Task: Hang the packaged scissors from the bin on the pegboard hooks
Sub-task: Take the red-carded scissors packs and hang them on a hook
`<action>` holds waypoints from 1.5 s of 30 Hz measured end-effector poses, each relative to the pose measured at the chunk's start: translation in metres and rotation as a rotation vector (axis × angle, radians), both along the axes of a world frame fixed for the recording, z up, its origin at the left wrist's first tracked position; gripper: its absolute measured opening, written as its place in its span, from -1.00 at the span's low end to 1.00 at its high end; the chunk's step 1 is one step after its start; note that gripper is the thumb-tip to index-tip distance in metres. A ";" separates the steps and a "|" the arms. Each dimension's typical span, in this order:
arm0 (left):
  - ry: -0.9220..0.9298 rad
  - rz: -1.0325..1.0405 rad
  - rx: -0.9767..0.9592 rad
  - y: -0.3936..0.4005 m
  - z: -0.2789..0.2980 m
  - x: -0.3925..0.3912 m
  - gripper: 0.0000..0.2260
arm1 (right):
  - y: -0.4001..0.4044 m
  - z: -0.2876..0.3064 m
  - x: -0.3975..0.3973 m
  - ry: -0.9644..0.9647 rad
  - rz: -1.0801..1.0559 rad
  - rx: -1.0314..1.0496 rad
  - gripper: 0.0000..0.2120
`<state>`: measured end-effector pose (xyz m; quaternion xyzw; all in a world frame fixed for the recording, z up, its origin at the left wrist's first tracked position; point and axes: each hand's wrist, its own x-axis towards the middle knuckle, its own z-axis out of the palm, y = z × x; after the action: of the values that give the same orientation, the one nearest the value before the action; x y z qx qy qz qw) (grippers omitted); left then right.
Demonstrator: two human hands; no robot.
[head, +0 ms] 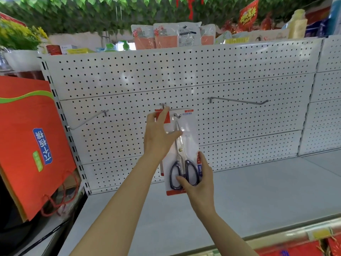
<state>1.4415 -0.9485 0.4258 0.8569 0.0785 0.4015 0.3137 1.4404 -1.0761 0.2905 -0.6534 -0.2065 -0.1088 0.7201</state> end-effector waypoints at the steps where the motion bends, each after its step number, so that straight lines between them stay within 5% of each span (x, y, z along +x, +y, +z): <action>1: -0.013 -0.002 0.011 0.003 -0.002 0.004 -0.26 | 0.004 0.000 0.005 0.004 -0.001 0.003 -0.12; 23: -0.109 -0.088 0.098 0.022 -0.001 -0.005 -0.16 | -0.014 0.017 0.035 -0.212 -0.338 -0.328 -0.27; 34: -0.194 -0.338 0.605 -0.081 -0.053 -0.033 -0.40 | -0.144 0.025 -0.008 -0.557 -0.814 -0.744 -0.45; 45: 0.054 -0.688 0.646 -0.204 -0.160 -0.018 -0.50 | -0.287 -0.089 -0.080 -0.169 -1.057 -1.006 -0.52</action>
<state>1.4232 -1.1525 0.2654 0.8969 -0.3310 0.2557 0.1438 1.3602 -1.3632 0.2014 -0.9067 0.0565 -0.3835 0.1664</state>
